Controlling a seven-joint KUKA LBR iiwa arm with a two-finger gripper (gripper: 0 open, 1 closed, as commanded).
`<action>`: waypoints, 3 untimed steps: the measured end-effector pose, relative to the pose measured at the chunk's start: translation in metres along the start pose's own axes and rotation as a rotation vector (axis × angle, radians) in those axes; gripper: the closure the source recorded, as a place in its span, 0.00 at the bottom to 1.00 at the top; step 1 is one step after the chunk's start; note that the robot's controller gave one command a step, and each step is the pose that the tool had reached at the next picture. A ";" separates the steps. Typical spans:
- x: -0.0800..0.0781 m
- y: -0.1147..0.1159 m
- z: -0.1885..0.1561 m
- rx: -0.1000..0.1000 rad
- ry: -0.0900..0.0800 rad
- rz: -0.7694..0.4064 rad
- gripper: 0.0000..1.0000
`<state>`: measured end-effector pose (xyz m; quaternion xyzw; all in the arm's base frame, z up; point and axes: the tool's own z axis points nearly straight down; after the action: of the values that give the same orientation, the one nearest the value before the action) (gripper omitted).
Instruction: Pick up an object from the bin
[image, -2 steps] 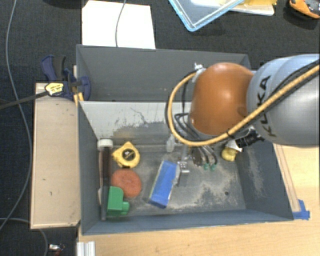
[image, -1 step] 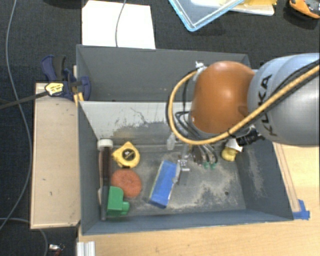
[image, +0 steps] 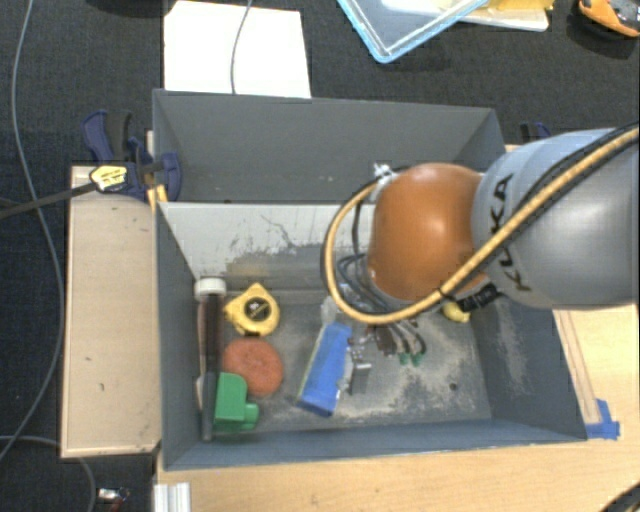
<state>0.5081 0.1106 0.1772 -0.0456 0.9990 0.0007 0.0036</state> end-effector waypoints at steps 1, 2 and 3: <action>0.004 0.004 0.025 0.000 0.002 -0.110 0.00; 0.008 0.012 0.002 0.000 0.003 -0.376 0.00; 0.006 -0.010 0.028 0.000 0.000 -0.247 0.00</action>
Offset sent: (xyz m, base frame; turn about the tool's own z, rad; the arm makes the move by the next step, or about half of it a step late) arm -0.0147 0.0189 0.0376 -0.2105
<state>0.5036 0.0998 0.1492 -0.1685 0.9857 0.0003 0.0037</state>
